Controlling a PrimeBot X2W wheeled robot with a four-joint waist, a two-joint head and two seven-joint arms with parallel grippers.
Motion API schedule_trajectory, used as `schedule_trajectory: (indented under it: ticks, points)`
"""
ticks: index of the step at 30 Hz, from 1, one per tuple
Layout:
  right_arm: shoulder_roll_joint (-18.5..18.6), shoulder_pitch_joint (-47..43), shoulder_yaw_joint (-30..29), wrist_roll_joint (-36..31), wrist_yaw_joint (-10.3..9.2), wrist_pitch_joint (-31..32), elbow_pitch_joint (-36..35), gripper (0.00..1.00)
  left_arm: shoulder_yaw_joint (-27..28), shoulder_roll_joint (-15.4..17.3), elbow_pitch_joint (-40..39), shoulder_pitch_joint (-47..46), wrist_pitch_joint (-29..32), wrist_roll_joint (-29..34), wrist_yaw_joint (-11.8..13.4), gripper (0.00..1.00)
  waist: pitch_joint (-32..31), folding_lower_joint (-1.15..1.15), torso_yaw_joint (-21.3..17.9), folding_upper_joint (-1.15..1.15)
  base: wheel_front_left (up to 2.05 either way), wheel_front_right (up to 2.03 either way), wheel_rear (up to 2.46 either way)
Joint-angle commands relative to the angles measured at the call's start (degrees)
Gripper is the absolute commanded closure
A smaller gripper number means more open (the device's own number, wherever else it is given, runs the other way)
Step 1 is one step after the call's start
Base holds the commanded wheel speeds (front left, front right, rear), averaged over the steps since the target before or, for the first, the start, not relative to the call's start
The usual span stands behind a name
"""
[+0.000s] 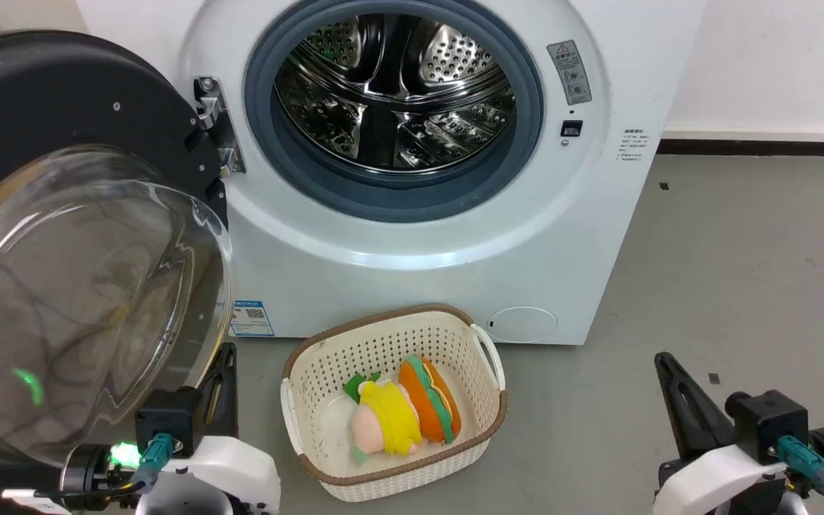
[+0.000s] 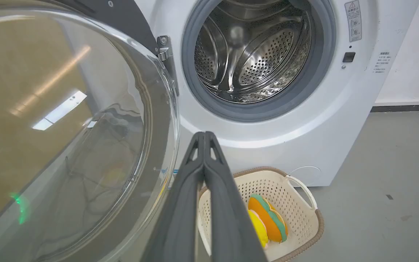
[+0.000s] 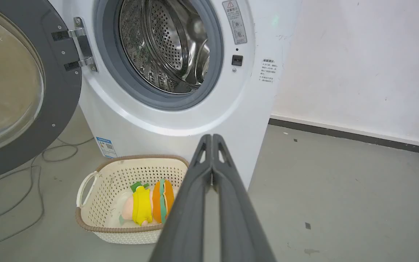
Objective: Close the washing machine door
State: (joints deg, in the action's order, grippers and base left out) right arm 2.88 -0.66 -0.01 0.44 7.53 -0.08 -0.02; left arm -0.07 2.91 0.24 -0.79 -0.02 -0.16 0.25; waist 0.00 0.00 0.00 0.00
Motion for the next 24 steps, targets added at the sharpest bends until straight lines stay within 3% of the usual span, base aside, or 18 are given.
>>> schedule_trajectory:
  ticks: [1,24]
  points:
    - [0.0,0.7,0.0,-0.4,-0.04,0.1,0.0,1.0,0.1,0.0,-0.2,0.8,0.0,0.2,-0.2,1.0,0.0,0.0,0.0,0.0,0.0,0.0,0.0]
    - [0.0,0.7,0.0,-0.4,-0.04,0.1,0.0,1.0,0.1,0.0,-0.2,0.8,0.0,0.2,-0.2,1.0,0.0,0.0,0.0,0.0,0.0,0.0,0.0]
